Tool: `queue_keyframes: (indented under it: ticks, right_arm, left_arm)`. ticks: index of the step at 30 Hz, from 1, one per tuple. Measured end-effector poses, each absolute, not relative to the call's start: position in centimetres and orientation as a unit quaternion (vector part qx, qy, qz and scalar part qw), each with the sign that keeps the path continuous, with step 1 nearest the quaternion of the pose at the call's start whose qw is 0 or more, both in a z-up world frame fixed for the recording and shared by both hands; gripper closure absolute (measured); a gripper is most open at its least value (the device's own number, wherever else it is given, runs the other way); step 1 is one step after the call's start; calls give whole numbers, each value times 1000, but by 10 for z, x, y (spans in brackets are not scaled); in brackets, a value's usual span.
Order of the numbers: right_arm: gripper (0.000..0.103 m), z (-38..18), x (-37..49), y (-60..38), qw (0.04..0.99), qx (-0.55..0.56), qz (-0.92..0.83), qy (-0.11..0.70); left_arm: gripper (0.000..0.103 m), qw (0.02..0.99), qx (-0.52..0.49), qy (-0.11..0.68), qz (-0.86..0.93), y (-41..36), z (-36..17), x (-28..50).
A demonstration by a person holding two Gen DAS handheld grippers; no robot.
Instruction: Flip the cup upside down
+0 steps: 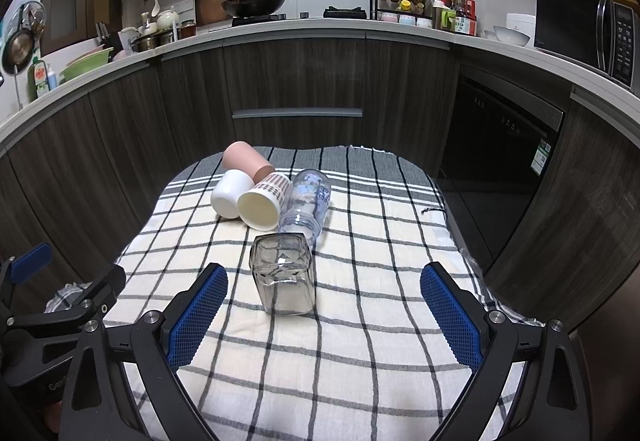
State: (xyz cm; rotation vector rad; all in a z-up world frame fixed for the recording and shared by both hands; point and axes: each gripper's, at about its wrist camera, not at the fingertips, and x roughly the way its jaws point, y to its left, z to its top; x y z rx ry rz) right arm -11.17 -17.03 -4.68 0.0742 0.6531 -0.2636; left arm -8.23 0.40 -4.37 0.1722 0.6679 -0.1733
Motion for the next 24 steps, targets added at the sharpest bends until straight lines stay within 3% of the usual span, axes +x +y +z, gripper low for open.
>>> queue_keyframes:
  ticks: [24]
  right_arm:
    - [6, -52, -111, -170, 937, 35, -129, 322]
  left_arm:
    - [0, 937, 86, 328, -80, 7, -49, -80]
